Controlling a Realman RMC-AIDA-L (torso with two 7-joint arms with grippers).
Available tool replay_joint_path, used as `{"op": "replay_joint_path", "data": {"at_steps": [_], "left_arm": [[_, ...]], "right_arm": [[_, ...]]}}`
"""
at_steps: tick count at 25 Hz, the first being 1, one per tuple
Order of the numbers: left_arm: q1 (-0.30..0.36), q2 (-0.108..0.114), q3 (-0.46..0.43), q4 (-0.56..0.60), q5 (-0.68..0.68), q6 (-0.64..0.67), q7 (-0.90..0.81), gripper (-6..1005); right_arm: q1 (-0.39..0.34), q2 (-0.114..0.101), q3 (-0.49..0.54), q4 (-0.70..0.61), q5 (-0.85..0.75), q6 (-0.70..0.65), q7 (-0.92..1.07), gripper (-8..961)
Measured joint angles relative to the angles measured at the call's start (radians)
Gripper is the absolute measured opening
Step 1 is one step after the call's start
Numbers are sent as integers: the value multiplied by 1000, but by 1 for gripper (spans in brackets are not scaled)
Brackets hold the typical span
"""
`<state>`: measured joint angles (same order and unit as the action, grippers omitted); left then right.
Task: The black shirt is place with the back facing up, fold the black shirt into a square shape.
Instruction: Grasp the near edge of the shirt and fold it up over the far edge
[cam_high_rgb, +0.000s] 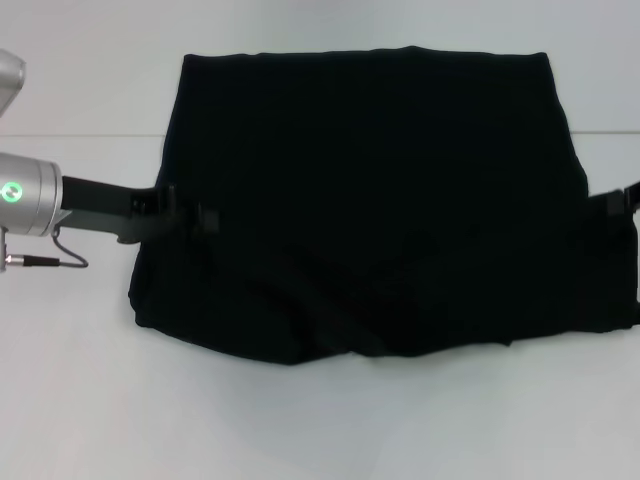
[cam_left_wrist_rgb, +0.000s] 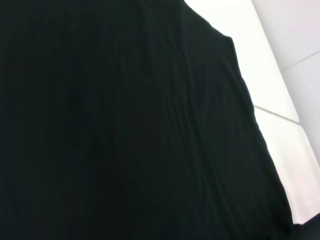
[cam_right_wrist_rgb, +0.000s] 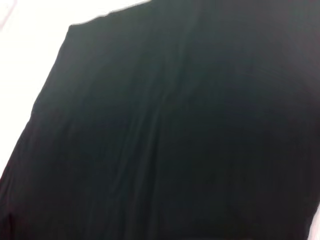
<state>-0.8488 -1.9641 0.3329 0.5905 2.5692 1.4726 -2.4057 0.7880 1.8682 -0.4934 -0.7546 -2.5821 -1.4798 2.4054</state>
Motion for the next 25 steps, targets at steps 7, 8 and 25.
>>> {"op": "replay_joint_path", "data": {"at_steps": [7, 8, 25], "left_arm": [[-29, -6, 0, 0, -7, -78, -18, 55], [-31, -9, 0, 0, -12, -95, -21, 55], [-40, -51, 0, -6, -46, -293, -27, 56]], "right_arm": [[26, 7, -3, -5, 1, 126, 8, 38], [27, 12, -5, -2, 3, 155, 7, 38], [45, 103, -63, 6, 7, 437, -2, 38]]}}
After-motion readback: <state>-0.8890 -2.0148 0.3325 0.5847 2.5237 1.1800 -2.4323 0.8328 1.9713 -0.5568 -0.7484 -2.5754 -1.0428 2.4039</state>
